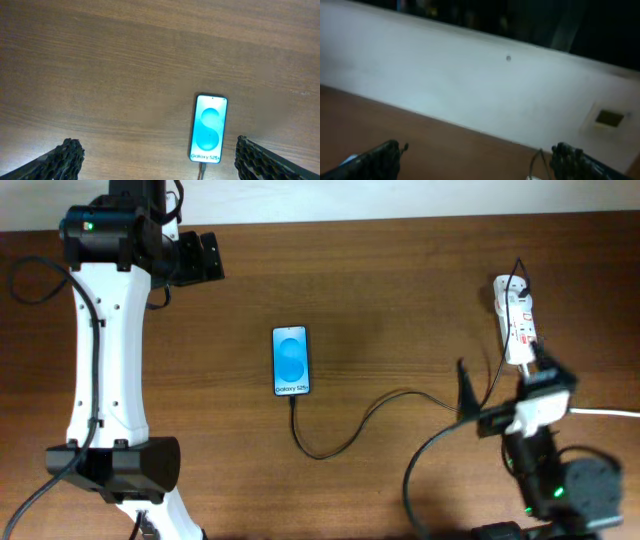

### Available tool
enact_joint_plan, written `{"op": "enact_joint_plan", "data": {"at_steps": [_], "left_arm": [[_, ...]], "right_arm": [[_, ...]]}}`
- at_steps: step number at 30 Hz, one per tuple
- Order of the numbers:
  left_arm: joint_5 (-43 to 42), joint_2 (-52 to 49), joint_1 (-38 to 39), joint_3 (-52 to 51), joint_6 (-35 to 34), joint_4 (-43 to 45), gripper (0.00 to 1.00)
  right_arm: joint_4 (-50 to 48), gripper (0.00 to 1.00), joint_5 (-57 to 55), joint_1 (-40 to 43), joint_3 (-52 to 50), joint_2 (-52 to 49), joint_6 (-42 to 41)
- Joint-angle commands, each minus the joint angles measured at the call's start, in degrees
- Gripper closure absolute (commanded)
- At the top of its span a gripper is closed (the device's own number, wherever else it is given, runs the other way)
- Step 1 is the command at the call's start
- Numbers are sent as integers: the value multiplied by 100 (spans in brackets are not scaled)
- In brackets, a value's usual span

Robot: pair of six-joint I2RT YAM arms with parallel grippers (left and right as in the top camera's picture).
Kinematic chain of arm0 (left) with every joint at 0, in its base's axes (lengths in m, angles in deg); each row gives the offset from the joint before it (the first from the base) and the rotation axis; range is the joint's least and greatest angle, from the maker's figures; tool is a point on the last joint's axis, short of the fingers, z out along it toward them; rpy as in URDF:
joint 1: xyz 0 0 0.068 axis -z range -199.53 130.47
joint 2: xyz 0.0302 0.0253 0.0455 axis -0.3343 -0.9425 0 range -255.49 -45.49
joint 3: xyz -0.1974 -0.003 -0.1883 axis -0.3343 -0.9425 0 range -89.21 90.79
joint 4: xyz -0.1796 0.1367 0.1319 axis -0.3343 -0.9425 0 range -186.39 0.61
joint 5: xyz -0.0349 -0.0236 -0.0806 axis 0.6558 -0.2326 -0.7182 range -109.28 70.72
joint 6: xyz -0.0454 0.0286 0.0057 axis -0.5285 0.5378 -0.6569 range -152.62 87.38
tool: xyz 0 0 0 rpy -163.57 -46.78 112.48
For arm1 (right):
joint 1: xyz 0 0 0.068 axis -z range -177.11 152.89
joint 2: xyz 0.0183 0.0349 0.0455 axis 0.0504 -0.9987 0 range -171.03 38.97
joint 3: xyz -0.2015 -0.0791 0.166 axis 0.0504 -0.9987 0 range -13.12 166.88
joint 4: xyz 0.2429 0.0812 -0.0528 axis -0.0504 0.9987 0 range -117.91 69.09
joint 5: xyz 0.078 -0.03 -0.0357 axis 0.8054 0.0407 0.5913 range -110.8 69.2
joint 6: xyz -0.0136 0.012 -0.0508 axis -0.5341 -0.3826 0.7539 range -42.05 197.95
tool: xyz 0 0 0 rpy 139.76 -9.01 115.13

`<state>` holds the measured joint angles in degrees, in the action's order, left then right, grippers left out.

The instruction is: Plug charger to phone and switch on socket

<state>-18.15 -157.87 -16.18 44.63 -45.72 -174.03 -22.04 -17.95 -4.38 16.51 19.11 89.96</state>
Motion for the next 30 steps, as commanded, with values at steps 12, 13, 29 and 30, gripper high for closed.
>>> {"op": "enact_joint_plan", "data": {"at_steps": [12,13,29,30], "left_arm": [[61,111,-15,72,35,9,1],[61,111,-15,72,35,9,1],[61,111,-15,72,35,9,1],[61,111,-15,72,33,9,1]], "right_arm": [[-678,1,273,70,-2931,1967,-2],[-466,2,306,70,-2931,1967,-7],[-216,2,553,59,-2931,1965,-391],[-216,2,553,59,-2931,1965,-391]]}}
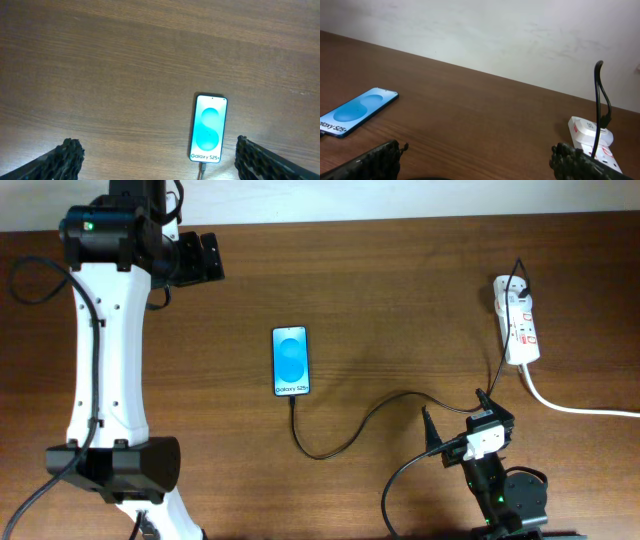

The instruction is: Plug charger to phone and switch on socket

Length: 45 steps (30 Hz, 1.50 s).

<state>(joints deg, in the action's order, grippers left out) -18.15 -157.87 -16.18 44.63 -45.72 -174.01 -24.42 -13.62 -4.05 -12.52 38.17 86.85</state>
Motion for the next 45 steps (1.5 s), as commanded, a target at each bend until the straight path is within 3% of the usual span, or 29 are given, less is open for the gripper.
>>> {"op": "enact_joint_plan", "data": {"at_steps": [1,3,8,11,17,18,23,27,32,37,42,45], "left_arm": [[151,111,-15,72,118,-9,0],[737,111,-15,72,138,-214,1],[883,271,-15,48,140,-302,1],[748,870,-28,-557,142,271,1],[-994,2505,-372,-3480,979,2363,1],[-1366,3014,-428,-4360,1276,3056,1],[-1440,4789,-428,-7215,1893,5464,1],[-1377,6312,-424,-9643,1952,7602,1],[-1379,7737,-422,-11377,2531,8815,1],[-1370,8992,-422,-12496,3654,8883,1],[-1093,9871,-422,-13125,3683,8627,1],[-968,10598,-417,-13193,3676,7764,1]], "right_arm": [[22,2,120,26,-28,59,-81],[22,2,120,26,-28,59,-81],[22,2,122,26,-28,59,-81],[22,2,120,26,-28,59,-81],[22,2,120,26,-28,59,-81],[22,2,120,26,-28,59,-81],[22,2,120,26,-28,59,-81],[22,2,120,26,-28,59,-81],[22,2,120,26,-28,59,-81],[22,2,120,26,-28,59,-81],[22,1,120,26,-28,59,-81],[22,2,120,26,-28,59,-81]]}}
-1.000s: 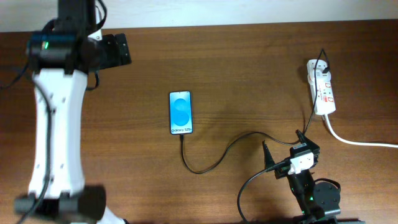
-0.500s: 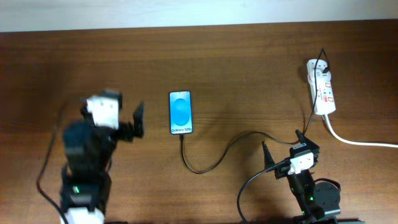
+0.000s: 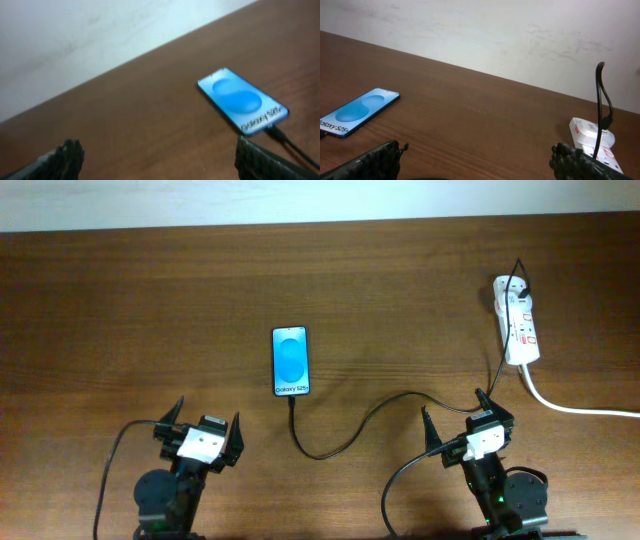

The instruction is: Plug charger to phone and switch on socket

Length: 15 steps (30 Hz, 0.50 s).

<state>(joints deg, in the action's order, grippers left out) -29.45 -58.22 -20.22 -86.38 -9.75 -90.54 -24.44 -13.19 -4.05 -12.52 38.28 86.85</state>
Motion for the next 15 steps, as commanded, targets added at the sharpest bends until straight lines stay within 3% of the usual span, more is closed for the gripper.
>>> {"op": "enact_joint_plan", "data": {"at_steps": [1,15], "left_arm": [[149,837,15,-92,79,-584,1],[144,1244,251,-92,81,-577,1]], "right_arm": [[24,2,76,26,-28,48,-81],[24,2,76,26,-28,48,-81]]}}
